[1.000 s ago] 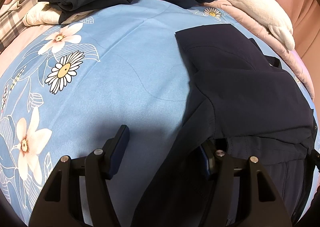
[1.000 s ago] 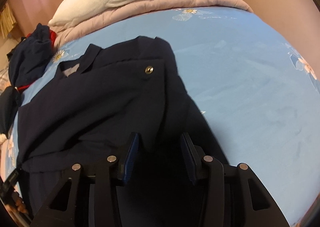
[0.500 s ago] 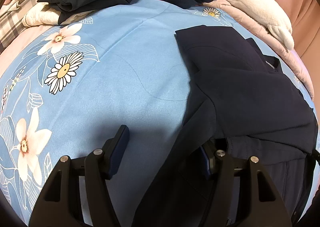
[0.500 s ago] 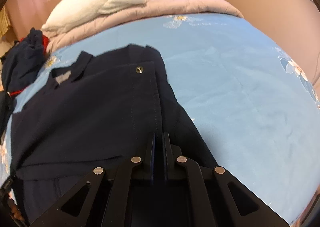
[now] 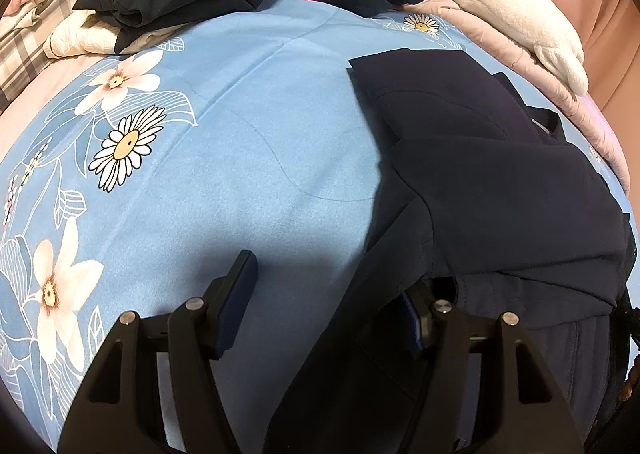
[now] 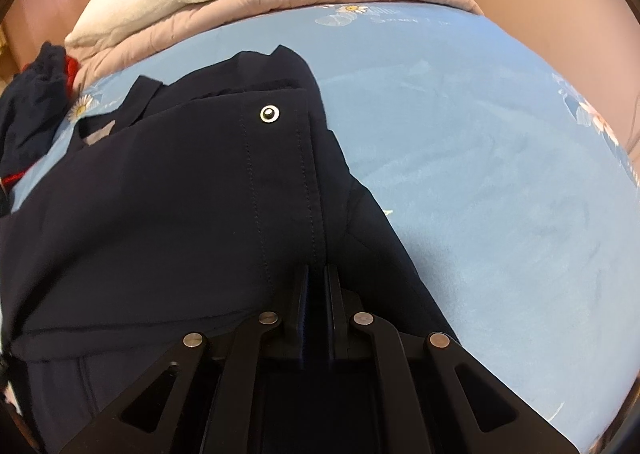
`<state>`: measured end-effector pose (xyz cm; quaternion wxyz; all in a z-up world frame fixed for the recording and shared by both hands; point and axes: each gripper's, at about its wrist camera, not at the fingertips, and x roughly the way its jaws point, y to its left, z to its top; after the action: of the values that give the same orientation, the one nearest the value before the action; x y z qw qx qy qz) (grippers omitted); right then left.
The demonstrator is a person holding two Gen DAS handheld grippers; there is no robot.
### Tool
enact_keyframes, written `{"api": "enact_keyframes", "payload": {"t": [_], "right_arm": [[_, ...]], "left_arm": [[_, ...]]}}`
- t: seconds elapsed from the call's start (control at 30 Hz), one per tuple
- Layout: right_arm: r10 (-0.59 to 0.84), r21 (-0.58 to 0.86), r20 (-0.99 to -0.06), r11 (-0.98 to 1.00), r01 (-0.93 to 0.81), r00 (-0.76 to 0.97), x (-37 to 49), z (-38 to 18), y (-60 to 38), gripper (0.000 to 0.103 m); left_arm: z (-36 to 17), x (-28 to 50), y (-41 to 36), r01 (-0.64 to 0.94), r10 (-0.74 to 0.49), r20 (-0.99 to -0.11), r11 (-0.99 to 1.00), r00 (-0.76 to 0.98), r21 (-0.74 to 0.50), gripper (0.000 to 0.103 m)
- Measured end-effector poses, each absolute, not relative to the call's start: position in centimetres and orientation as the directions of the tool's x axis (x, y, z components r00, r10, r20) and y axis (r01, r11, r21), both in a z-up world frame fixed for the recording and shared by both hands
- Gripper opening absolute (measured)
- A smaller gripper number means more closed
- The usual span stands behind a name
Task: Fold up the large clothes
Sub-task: 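Lower the folded side onto the jacket body and open the right gripper, then move both grippers to the jacket hem at the bed edge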
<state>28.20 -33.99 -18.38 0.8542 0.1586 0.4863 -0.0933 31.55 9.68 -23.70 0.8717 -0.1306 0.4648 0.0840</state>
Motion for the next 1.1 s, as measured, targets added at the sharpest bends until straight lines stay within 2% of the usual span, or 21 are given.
{"api": "enact_keyframes", "payload": {"t": [0.27,0.37,0.47,0.5,0.53,0.6,0.67,0.73,0.87,0.93,1.1], "right_arm": [[0.035,0.25,-0.837,0.912,0.325,0.546,26.4,-16.7,-35.2,0.004],[-0.025,0.189,-0.825,0.929,0.318,0.564,25.4,-14.9,-35.1,0.004],[-0.073,0.144,-0.786,0.944,0.297,0.613,23.4,-12.0,-34.8,0.015],[-0.082,0.136,-0.77,0.948,0.288,0.632,22.6,-10.8,-34.7,0.022],[-0.086,0.132,-0.761,0.95,0.283,0.643,22.1,-10.1,-34.7,0.035],[-0.093,0.134,-0.716,0.954,0.267,0.692,20.1,-7.7,-34.7,0.049],[-0.085,0.141,-0.677,0.96,0.242,0.731,18.4,-6.1,-35.0,0.054],[-0.082,0.138,-0.648,0.965,0.222,0.757,16.5,-4.4,-34.6,0.07],[-0.077,0.128,-0.58,0.975,0.184,0.811,13.1,-1.9,-33.7,0.08],[-0.076,0.133,-0.549,0.975,0.177,0.833,11.8,-1.4,-33.5,0.093],[-0.031,0.176,-0.485,0.975,0.133,0.874,7.8,-1.4,-33.6,0.098]], "left_arm": [[-22.6,30.1,10.5,-0.284,-0.03,-0.846,0.935,0.532,-0.212,0.062],[-21.3,28.8,10.6,-0.286,-0.065,-0.841,0.924,0.538,-0.254,0.063],[-18.6,26.8,10.3,-0.259,-0.08,-0.803,0.924,0.59,-0.282,0.065],[-18.0,26.2,10.2,-0.251,-0.085,-0.794,0.924,0.602,-0.289,0.069],[-16.7,25.3,10.1,-0.235,-0.096,-0.776,0.924,0.623,-0.303,0.072],[-14.9,23.7,9.7,-0.203,-0.119,-0.747,0.924,0.654,-0.325,0.077],[-13.0,22.1,9.2,-0.167,-0.142,-0.715,0.924,0.685,-0.343,0.084],[-11.6,20.7,8.9,-0.135,-0.162,-0.685,0.924,0.711,-0.359,0.089],[-8.8,17.4,8.0,-0.066,-0.199,-0.621,0.924,0.758,-0.377,0.102],[-8.0,15.9,7.7,-0.04,-0.211,-0.595,0.924,0.775,-0.38,0.102],[-8.0,12.4,7.2,0.001,-0.235,-0.57,0.925,0.787,-0.38,0.103]]}}
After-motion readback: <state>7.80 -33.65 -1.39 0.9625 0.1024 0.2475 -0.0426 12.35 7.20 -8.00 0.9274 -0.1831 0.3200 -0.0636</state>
